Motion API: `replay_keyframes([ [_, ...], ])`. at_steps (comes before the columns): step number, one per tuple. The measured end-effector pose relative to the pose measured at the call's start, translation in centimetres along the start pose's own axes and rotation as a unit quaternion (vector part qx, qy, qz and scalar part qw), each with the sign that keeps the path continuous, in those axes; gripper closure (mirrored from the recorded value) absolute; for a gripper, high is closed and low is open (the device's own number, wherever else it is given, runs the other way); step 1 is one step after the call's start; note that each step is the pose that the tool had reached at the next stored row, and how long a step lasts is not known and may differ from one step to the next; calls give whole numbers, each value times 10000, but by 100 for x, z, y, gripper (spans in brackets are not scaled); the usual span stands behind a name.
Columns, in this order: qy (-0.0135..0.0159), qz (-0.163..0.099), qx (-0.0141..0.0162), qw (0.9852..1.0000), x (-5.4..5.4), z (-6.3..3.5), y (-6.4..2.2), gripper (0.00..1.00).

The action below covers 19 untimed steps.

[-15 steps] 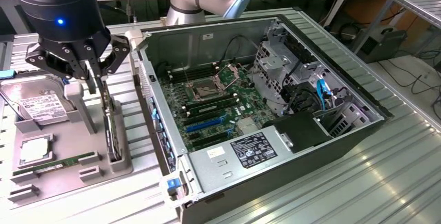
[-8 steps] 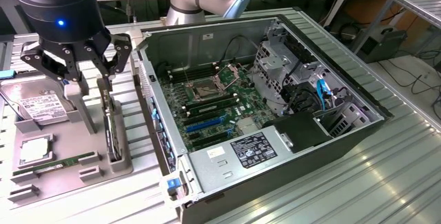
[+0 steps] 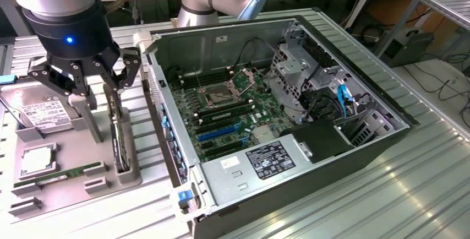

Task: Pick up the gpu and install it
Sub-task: 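Pick up the gpu and move the gpu toward the slot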

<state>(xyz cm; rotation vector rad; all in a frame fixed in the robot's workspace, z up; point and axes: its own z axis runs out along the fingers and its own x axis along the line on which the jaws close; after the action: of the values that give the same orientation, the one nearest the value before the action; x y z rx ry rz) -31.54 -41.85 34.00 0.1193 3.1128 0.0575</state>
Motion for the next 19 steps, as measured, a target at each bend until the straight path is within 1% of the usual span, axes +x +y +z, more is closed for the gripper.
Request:
replay_keyframes([
  [6, -1, 19, 0, 10000, 10, 147, -24, 58],
  [13, -5, 115, 3, 9999, 30, 370, -70, 58],
  [19, -6, 148, 4, 9999, 37, 485, -86, 58],
])
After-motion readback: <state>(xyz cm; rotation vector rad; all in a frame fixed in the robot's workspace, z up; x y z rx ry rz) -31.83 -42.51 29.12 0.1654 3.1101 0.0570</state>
